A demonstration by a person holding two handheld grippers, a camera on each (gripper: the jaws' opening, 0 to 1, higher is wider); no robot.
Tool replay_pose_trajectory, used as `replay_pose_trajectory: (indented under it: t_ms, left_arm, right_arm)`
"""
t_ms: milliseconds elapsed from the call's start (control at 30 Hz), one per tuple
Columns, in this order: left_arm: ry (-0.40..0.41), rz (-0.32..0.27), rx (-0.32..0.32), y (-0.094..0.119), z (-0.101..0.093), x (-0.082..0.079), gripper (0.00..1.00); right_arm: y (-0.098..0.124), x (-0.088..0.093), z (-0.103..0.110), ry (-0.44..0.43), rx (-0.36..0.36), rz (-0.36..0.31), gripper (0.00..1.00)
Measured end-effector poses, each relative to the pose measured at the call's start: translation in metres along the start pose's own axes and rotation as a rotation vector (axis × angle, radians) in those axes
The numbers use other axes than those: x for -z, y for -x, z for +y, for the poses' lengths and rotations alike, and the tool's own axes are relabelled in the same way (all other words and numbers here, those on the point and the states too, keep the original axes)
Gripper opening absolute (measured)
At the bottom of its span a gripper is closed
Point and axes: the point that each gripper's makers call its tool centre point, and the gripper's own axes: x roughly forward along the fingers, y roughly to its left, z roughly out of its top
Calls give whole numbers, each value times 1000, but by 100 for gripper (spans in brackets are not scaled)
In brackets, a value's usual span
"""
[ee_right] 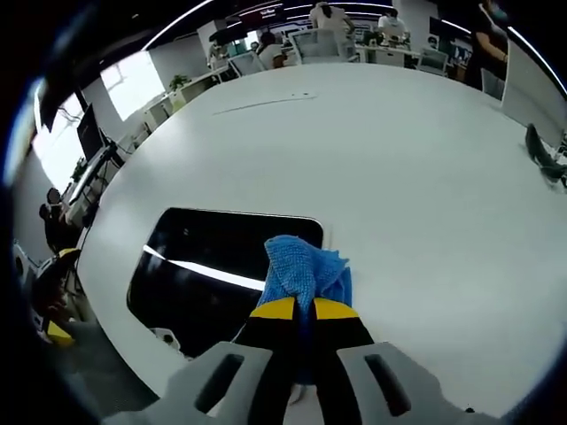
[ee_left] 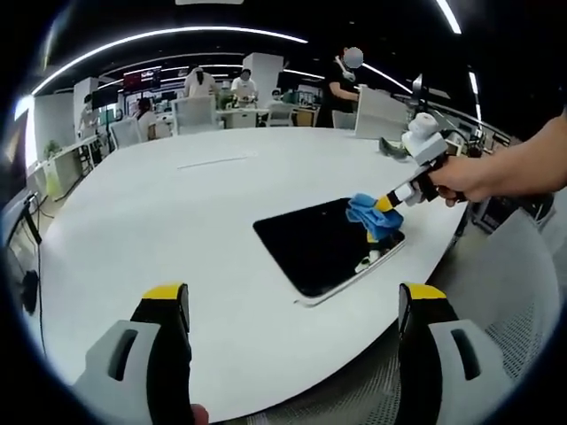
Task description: Wipe the mirror surface with the cleaning cloth until all visible marks leave the cleaned area.
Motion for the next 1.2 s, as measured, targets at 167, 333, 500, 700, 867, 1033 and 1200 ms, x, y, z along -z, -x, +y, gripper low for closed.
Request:
replay_pose_trajectory:
  t_ms: [167, 333, 500, 700, 867, 1033, 1200]
  left_arm:
    - [-20, 17, -11, 0, 1, -3, 99]
    - [-14, 9, -11, 2, 1, -4, 96]
    - [2, -13, -12, 0, 2, -5, 99]
    - [6, -41, 1, 1, -1, -8, 99]
    - [5, -39, -1, 0, -1, -7, 99]
    - [11, -33, 4, 0, -2, -6, 99]
    - [24, -40, 5, 1, -2, -7, 99]
  right_arm:
    - [5, 8, 2, -27, -8, 5, 0]
    - [10, 16, 5, -44, -9, 8, 0]
    - [15, 24, 8, -46, -6, 11, 0]
    - [22, 33, 13, -19, -13, 16, 0]
    - [23, 35, 15, -43, -4, 26, 0]
    - [25, 40, 17, -78, 0, 26, 0]
    - [27, 43, 18, -101, 3, 34, 0]
